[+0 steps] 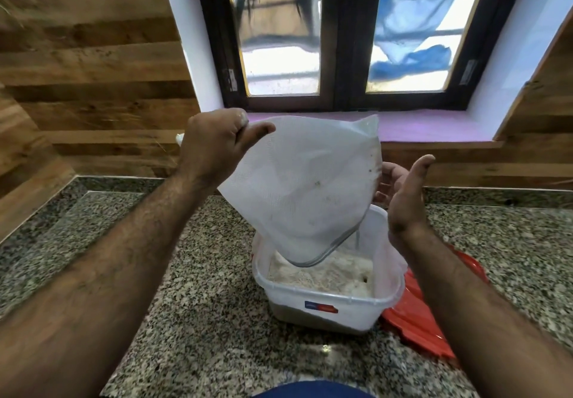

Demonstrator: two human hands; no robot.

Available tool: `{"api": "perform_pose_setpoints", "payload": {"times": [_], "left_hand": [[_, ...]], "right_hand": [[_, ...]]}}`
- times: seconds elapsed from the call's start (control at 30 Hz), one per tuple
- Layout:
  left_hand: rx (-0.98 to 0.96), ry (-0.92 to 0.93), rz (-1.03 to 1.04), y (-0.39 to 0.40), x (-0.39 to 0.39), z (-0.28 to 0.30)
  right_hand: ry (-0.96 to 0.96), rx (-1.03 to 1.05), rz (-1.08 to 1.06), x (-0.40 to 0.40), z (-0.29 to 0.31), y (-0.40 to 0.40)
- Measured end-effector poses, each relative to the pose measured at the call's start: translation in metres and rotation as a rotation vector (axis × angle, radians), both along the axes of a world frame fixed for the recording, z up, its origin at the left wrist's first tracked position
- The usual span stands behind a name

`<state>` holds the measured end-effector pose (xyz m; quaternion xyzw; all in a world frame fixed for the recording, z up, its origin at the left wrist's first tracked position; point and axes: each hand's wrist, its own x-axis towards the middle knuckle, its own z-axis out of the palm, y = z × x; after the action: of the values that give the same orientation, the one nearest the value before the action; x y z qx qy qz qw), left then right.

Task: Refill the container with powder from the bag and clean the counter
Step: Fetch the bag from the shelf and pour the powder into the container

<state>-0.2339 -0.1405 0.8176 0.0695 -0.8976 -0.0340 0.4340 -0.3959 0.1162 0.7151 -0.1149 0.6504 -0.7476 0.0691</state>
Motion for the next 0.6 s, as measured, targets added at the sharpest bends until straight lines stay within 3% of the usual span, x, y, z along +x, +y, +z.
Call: {"api": "perform_pose_setpoints", "payload": {"times": [0.33, 0.6], "left_hand": [[0.057, 0.026, -0.063, -0.002, 0.001, -0.008], [0.207, 0.123, -0.123, -0.008, 0.013, -0.014]], "right_hand": [[0.053, -0.032, 0.065, 0.014, -0.012, 0.003], [0.025, 0.09, -0.066, 0.015, -0.021, -0.001]]}}
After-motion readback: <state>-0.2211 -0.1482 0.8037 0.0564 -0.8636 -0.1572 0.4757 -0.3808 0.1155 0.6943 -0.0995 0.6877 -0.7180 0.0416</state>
